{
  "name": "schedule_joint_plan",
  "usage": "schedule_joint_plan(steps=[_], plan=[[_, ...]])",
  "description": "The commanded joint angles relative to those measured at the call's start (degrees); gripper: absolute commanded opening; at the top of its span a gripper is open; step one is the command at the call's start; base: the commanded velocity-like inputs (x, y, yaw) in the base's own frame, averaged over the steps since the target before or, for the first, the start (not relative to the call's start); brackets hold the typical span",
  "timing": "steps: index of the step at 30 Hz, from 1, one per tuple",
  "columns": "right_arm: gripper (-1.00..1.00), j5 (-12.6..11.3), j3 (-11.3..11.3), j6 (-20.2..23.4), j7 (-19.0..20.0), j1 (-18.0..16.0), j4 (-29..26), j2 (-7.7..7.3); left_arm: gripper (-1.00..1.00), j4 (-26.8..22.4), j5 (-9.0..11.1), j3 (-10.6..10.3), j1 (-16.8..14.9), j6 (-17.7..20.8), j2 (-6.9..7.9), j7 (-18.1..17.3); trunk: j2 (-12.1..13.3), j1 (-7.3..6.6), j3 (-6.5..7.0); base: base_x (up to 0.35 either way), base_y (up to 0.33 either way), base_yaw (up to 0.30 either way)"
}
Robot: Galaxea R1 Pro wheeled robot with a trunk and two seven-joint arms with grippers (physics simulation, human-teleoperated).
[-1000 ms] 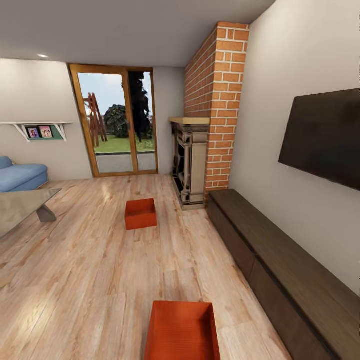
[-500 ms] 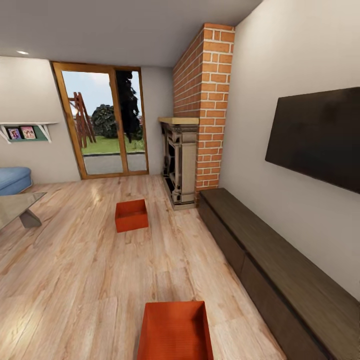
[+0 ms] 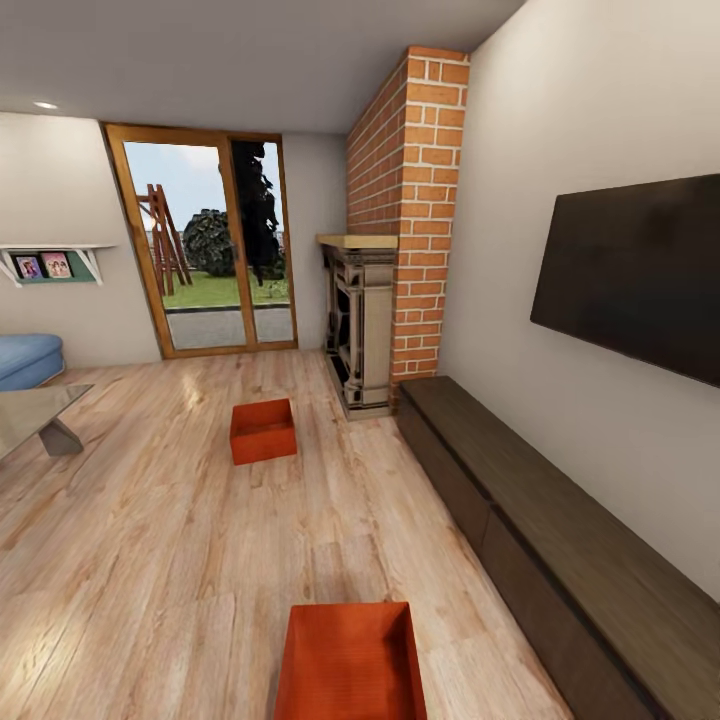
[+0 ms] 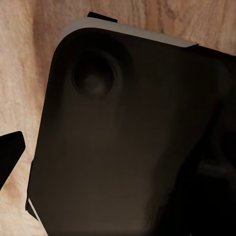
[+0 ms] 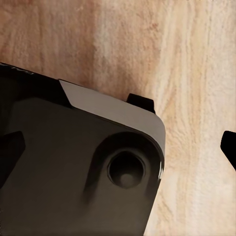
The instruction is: Move the two storage containers from the living room to the garage. In the garage, place one container on the floor and stack the other container on top of it (either order is fine).
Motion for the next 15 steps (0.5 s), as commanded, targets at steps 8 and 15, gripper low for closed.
schedule_joint_plan(steps=[8, 15], plan=[[1.0, 0.02, 0.02, -0.31, -0.06, -0.07, 0.16, 0.0, 1.0, 0.05, -0.07, 0.04, -0.02, -0.16, 0.03, -0.01, -0.03, 0.0, -0.39, 0.0, 0.0, 0.0], [1.0, 0.1, 0.05, -0.31, -0.04, -0.07, 0.15, -0.03, 1.0, 0.03, -0.43, -0.19, -0.02, -0.16, 1.44, -0.01, -0.03, 0.0, -1.02, 0.0, 0.0, 0.0]])
